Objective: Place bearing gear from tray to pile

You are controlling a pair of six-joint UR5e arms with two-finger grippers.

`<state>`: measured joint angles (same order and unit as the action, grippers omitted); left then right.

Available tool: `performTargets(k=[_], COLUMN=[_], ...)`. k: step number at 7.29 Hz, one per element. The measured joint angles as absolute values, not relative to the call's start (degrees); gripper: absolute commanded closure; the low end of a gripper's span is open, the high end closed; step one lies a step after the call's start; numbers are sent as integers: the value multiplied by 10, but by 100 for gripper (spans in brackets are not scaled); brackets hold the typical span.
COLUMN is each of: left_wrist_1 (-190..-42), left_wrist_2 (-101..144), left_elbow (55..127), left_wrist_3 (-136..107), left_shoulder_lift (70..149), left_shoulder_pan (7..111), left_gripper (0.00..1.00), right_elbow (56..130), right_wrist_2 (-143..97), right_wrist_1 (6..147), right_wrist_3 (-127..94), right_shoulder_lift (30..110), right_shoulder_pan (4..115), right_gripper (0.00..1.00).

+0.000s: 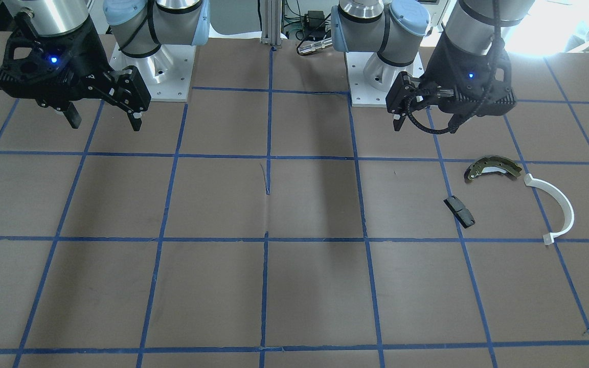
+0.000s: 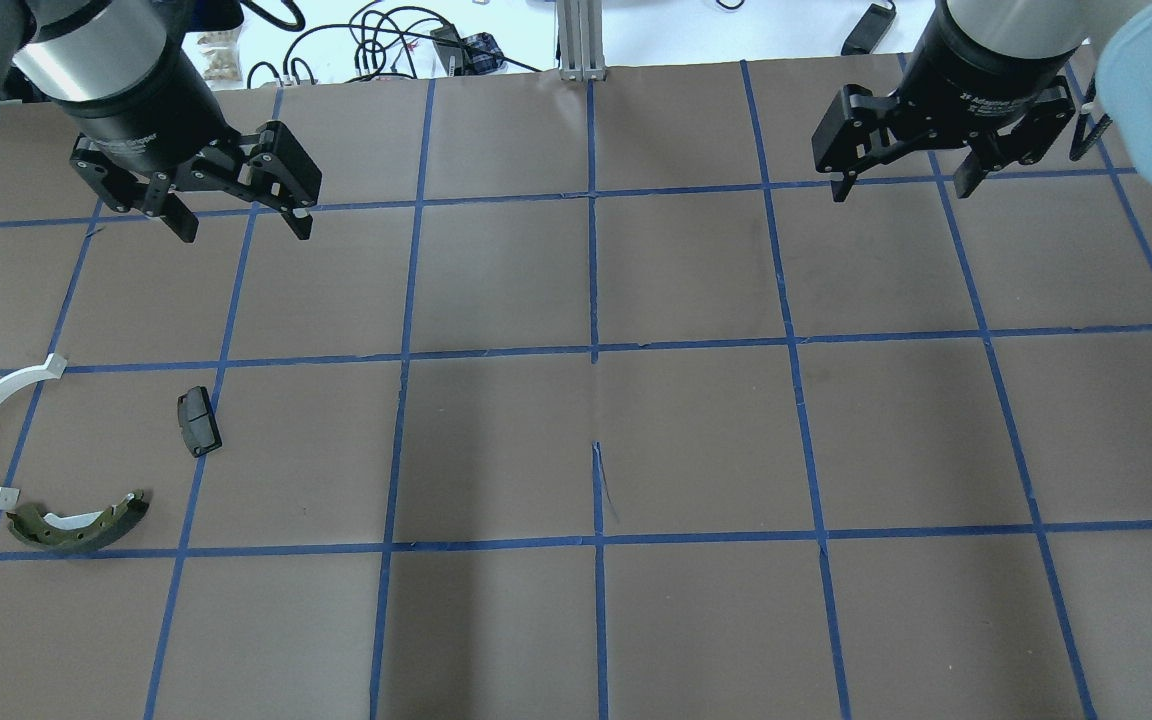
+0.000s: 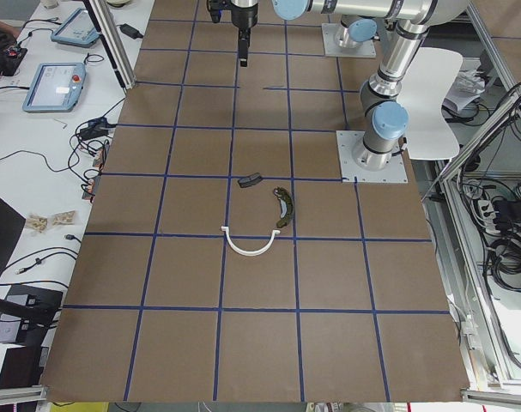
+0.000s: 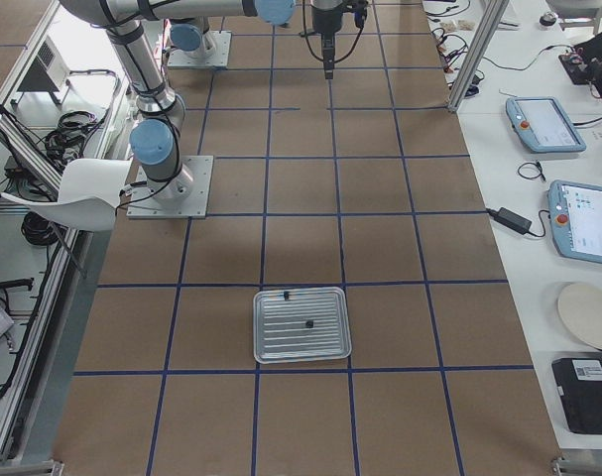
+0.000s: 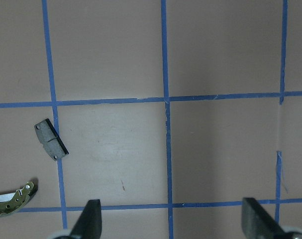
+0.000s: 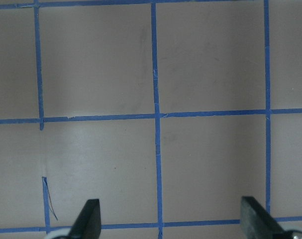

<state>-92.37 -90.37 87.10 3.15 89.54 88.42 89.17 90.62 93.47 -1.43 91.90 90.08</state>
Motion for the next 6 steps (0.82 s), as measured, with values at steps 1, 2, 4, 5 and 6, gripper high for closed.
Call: performTargets(k=[1, 2, 4, 5, 6], left_wrist_1=[-924, -924, -924, -924, -924], left_wrist_2=[-904, -904, -903, -904, -904], left_elbow=[871, 871, 871, 871, 870], left_wrist_3=[32, 32, 32, 32, 32], left_shoulder_lift=[896, 895, 894, 893, 892], left_shoulder_pan=[884, 884, 885, 885, 885], left_gripper=[0, 0, 0, 0, 0], right_elbow=[891, 890, 888, 888, 887], right_wrist_2=[906, 906, 908, 909, 910], right_wrist_1=[935, 935, 931, 930, 931], right_wrist_3=[-14, -14, -10, -6, 7], right_shoulder_lift=[919, 919, 919, 919, 917], right_shoulder_pan=[901, 901, 900, 899, 894], right_gripper=[0, 0, 0, 0, 0])
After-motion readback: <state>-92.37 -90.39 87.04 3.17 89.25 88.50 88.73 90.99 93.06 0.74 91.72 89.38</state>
